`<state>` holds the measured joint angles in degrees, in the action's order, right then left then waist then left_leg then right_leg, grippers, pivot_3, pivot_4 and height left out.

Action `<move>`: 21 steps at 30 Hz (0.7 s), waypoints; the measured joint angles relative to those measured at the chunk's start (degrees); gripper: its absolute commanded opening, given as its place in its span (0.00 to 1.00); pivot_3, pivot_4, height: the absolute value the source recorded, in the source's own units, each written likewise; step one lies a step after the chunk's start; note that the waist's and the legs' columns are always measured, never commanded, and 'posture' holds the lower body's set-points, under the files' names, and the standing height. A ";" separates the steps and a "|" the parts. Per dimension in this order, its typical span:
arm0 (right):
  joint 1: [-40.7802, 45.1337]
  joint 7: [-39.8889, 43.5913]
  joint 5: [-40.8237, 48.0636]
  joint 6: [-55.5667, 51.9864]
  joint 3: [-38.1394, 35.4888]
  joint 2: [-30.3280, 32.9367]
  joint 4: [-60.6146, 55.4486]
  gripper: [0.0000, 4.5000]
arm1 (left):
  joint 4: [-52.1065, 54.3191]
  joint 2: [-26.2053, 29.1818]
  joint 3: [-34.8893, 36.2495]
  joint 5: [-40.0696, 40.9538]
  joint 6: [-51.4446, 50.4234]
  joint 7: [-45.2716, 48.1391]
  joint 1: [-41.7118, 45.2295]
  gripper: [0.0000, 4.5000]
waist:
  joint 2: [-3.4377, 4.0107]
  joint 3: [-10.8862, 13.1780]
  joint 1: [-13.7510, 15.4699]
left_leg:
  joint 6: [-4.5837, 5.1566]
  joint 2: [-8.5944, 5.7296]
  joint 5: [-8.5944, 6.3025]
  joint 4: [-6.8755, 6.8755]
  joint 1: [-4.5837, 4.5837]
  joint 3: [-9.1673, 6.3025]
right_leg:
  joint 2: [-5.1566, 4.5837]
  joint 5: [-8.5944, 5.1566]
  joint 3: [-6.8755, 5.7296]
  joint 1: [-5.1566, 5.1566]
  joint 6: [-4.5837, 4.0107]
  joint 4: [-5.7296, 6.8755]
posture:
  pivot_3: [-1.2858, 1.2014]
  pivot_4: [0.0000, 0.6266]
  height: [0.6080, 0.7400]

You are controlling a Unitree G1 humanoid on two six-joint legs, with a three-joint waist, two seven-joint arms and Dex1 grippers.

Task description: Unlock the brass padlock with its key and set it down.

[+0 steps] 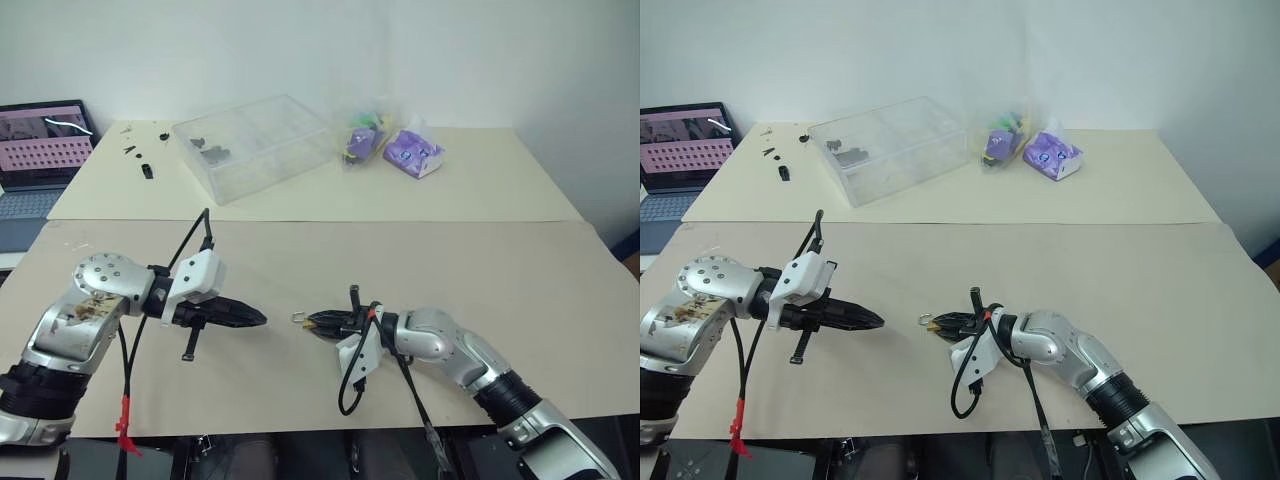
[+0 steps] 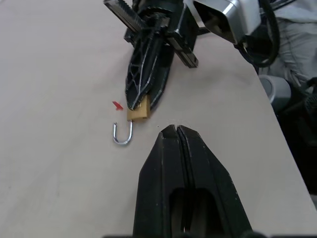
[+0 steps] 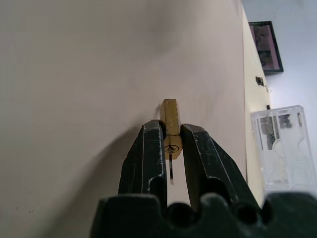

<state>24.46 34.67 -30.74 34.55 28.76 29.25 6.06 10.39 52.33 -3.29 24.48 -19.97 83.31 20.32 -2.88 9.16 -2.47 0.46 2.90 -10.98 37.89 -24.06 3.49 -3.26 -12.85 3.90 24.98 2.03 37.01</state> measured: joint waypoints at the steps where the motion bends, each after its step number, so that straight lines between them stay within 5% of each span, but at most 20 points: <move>1: 0.01 0.75 0.59 -0.11 0.01 -0.03 0.06 0.03 | -0.02 0.16 -0.01 -0.02 0.09 0.11 -0.03 0.01 | 0.00 0.00 0.04 | 0.00 0.00 0.00 0.00 0.00 0.00 | 0.00 0.00 0.00 0.00 0.00 0.00 | 0.52 0.24 1.00; 12: -0.03 6.33 6.37 -6.14 -0.24 -1.03 -1.12 0.03 | -4.39 0.05 -0.60 -4.93 8.61 0.25 -4.51 0.01 | 0.01 0.01 0.04 | 0.00 0.03 0.00 0.00 0.00 0.03 | 0.00 0.01 0.00 0.03 -0.01 0.01 | 0.52 0.24 1.00; 14: -0.06 6.65 6.96 -7.12 -0.30 -1.05 -1.44 0.25 | -4.51 -0.39 -0.69 -5.25 9.17 -0.08 -4.49 0.00 | 0.01 0.00 0.20 | 0.00 0.03 0.00 0.00 0.00 0.03 | -0.01 0.01 -0.01 0.03 -0.01 0.00 | 0.52 0.24 1.00; 21: -0.15 8.56 9.85 -12.13 -0.84 -1.41 -3.34 0.74 | -4.53 -1.60 -1.65 -6.13 9.80 -0.89 -4.03 0.00 | 0.01 0.00 0.24 | -0.01 0.03 0.00 0.00 -0.02 0.04 | -0.01 0.00 -0.01 0.04 -0.01 0.00 | 0.52 0.24 1.00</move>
<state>24.31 43.23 -20.89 22.42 27.92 27.84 2.72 5.85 50.73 -4.94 18.35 -10.18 82.42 16.29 -2.87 9.16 -2.24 0.45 2.93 -10.99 37.89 -24.07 3.52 -3.27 -12.85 3.89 25.02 2.01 37.01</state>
